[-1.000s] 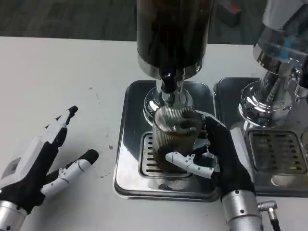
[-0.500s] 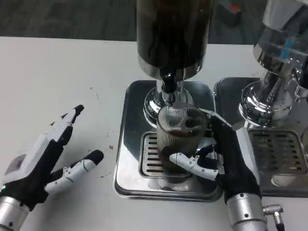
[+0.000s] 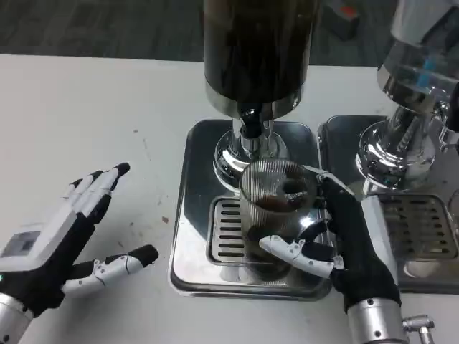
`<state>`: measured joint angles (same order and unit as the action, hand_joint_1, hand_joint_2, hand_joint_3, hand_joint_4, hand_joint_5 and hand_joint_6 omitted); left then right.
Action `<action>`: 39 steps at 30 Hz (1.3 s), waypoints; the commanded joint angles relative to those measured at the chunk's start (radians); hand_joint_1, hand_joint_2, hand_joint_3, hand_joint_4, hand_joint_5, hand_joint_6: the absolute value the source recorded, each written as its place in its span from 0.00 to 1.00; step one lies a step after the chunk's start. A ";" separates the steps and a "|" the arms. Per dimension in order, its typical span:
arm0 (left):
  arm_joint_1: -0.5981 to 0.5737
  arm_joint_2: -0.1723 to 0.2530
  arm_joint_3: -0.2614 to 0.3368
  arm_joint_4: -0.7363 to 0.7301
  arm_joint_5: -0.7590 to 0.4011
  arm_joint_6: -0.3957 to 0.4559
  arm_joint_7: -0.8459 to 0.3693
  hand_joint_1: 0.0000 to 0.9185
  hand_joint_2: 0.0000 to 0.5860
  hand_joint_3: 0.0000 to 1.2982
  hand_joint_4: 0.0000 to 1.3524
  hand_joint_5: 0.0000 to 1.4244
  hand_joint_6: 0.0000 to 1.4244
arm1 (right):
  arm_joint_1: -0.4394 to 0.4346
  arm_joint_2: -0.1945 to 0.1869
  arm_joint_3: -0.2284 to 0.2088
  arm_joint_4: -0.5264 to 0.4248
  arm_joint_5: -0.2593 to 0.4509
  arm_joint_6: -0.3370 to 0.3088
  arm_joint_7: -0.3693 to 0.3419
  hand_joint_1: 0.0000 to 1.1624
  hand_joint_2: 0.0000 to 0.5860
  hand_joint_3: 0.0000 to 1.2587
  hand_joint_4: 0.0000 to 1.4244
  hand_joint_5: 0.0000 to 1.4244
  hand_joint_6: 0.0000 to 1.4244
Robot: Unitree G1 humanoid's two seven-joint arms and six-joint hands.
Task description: Grasp the cup under the faucet to collect the drink, then remove the cup.
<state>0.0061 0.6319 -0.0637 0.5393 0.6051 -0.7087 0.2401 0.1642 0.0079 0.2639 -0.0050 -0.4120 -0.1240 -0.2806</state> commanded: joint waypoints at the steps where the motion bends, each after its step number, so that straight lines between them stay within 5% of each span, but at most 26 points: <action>1: 0.043 0.038 -0.015 -0.055 0.063 0.025 0.035 0.00 0.11 0.00 0.00 0.00 0.00 | 0.026 0.004 0.015 -0.055 0.001 -0.055 -0.005 0.83 0.37 0.39 0.43 0.52 0.63; 21: 0.198 0.098 0.013 -0.182 0.135 0.077 0.137 0.00 0.00 0.00 0.00 0.00 0.00 | 0.195 -0.046 0.060 -0.210 0.008 -0.089 0.063 0.80 0.38 0.37 0.44 0.52 0.65; 32: 0.310 0.123 0.056 -0.237 0.120 0.039 0.162 0.00 0.00 0.00 0.00 0.00 0.00 | 0.225 -0.097 0.066 -0.276 0.017 -0.087 0.130 0.79 0.39 0.37 0.44 0.52 0.67; 39: 0.342 0.115 0.058 -0.271 0.126 0.049 0.162 0.00 0.00 0.00 0.00 0.00 0.00 | 0.228 -0.094 0.074 -0.288 0.013 -0.091 0.133 0.79 0.39 0.37 0.44 0.52 0.67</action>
<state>0.3324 0.7444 -0.0119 0.2823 0.7275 -0.6643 0.3909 0.3939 -0.0921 0.3351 -0.2516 -0.4058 -0.1706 -0.1462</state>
